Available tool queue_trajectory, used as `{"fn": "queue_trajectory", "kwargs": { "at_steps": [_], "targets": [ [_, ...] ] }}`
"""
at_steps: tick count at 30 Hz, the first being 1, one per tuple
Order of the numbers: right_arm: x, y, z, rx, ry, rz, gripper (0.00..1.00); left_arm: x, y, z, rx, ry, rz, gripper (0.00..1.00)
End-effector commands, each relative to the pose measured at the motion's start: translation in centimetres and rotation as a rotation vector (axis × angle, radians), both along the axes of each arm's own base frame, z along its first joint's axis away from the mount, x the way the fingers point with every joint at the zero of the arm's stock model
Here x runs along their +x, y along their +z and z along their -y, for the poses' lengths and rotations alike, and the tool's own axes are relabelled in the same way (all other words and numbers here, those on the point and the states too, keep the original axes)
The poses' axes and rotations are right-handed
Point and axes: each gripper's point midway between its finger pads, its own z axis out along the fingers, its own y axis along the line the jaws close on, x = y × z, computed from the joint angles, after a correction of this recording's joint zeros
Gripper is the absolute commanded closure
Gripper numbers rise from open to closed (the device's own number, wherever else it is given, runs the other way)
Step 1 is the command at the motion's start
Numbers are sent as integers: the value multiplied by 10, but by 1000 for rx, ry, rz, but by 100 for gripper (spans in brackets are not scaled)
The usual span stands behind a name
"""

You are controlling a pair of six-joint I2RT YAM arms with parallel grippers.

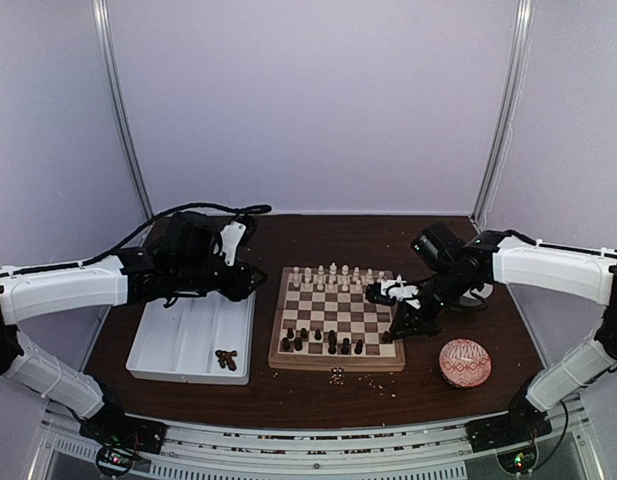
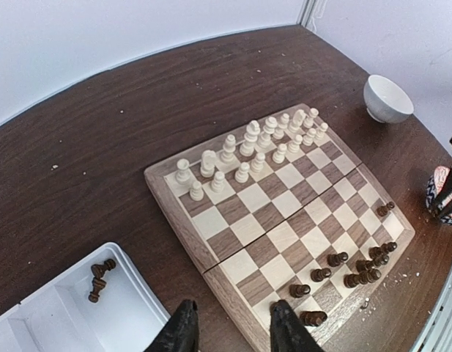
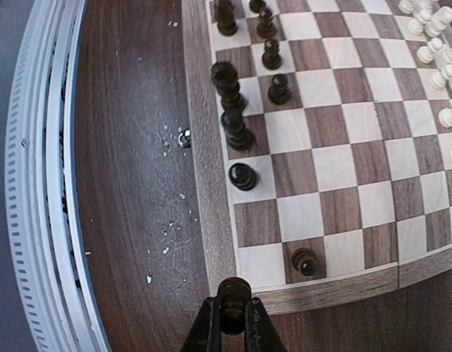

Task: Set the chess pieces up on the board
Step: Place the pawn at b7.

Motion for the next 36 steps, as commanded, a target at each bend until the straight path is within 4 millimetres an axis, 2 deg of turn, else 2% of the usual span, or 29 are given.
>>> {"fn": "queue_trajectory", "kwargs": {
  "at_steps": [1, 4, 9, 13, 21, 36],
  "targets": [
    [3, -19, 4, -101, 53, 145, 91, 11, 2, -8, -32, 69, 9, 66],
    [12, -18, 0, -101, 23, 152, 91, 11, -1, -11, -32, 84, 2, 66],
    [31, -3, -17, -65, -22, 170, 91, 9, -5, -14, -28, 92, -6, 66],
    [43, -7, -27, -72, -32, 148, 90, 10, -9, -19, -17, 114, -11, 66],
    [38, -31, -35, -137, 10, 96, 90, 15, -26, -52, 32, 236, -55, 66],
    [41, -53, -33, -198, 6, 78, 89, 16, -33, -55, 26, 245, -73, 66]
  ]
}}
